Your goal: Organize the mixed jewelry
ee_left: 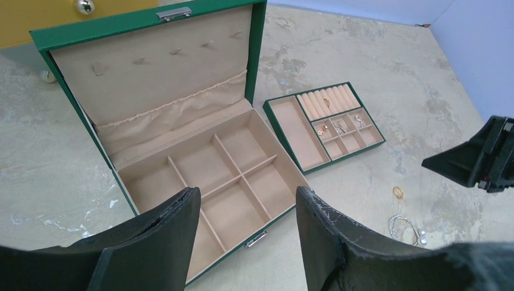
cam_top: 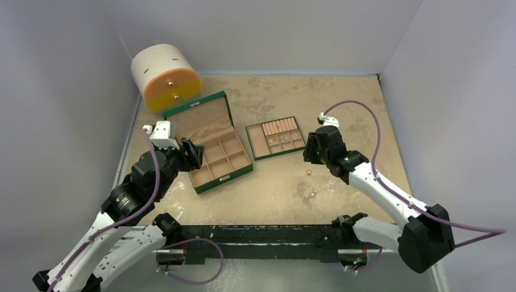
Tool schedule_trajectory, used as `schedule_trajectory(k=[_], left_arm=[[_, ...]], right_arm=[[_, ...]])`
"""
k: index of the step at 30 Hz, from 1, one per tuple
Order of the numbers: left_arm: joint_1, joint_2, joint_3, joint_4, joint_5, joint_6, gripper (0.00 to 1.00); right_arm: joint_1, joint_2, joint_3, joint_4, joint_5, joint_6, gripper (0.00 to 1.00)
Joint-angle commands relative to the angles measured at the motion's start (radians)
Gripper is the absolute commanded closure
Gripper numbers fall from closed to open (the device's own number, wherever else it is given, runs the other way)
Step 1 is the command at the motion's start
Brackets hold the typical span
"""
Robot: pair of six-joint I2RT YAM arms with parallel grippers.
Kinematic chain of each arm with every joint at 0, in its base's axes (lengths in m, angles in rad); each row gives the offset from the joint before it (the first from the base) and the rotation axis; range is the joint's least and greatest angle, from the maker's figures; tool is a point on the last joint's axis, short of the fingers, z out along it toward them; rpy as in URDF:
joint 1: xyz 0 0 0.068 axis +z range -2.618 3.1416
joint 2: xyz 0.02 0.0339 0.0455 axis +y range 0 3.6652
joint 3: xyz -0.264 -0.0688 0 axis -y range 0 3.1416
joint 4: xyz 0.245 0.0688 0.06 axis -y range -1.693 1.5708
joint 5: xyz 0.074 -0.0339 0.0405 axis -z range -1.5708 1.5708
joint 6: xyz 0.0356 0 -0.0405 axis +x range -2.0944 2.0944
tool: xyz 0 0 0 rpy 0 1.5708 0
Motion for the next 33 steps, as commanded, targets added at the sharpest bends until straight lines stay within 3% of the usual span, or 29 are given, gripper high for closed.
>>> schedule_trajectory(k=[1,18,33], left_arm=[[0.013,0.007,0.001,0.049,0.017,0.011,0.41],[0.02,0.006,0.0,0.05,0.022,0.012,0.41],[0.02,0.0,0.0,0.049,0.027,0.013,0.41]], right_arm=[[0.003,-0.045,-0.077,-0.027,0.07,0.157,0.59],[0.003,0.12,-0.12,-0.053,0.124,0.547,0.65],[0.003,0.164,-0.114,-0.078,0.164,0.64,0.66]])
